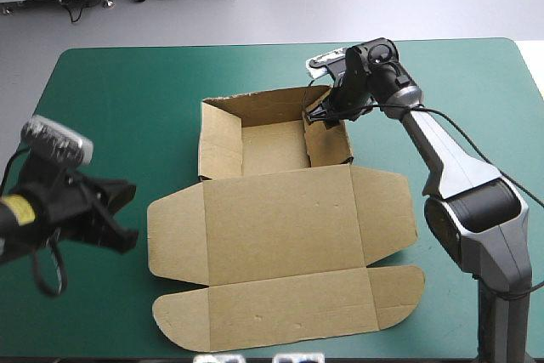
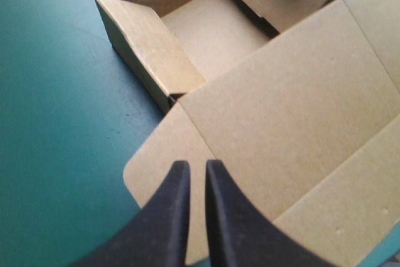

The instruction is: Fold the box

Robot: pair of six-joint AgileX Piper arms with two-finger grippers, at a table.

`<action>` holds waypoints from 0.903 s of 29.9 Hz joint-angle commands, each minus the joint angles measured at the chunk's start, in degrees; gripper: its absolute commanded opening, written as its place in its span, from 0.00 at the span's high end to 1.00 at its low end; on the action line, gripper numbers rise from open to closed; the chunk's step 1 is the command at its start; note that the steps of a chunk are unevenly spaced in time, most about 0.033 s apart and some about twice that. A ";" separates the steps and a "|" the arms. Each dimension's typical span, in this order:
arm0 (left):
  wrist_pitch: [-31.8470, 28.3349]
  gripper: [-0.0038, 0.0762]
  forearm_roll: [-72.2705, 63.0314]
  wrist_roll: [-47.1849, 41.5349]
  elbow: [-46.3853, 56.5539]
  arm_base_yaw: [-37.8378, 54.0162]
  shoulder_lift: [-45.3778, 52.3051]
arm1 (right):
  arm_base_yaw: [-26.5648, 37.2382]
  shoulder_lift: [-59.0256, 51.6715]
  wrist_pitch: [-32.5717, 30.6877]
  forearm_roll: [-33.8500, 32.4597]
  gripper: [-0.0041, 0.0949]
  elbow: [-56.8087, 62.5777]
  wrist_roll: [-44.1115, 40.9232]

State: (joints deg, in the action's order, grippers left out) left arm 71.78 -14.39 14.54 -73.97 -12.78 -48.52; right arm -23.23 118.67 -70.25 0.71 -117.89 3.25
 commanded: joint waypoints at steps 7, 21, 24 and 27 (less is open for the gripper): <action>0.77 0.90 -0.30 0.27 16.55 -0.32 25.99 | 0.05 -1.21 1.90 0.26 0.75 -1.89 -0.11; 2.51 0.90 -0.72 -0.19 25.97 -0.32 34.84 | 16.16 -2.26 -1.10 -16.29 0.97 -1.89 -5.79; 2.51 0.90 0.51 -0.19 25.97 -0.32 34.84 | 24.14 -2.89 -0.88 -13.92 0.97 -1.89 -5.45; 2.51 0.90 2.01 -0.19 25.97 -0.32 34.84 | 31.84 -3.02 -0.76 -11.90 0.97 -1.89 -5.05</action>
State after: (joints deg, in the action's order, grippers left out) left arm 71.79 -12.84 14.85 -47.01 -12.78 -12.69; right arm 2.11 120.13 -70.96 -9.57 -118.20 -2.67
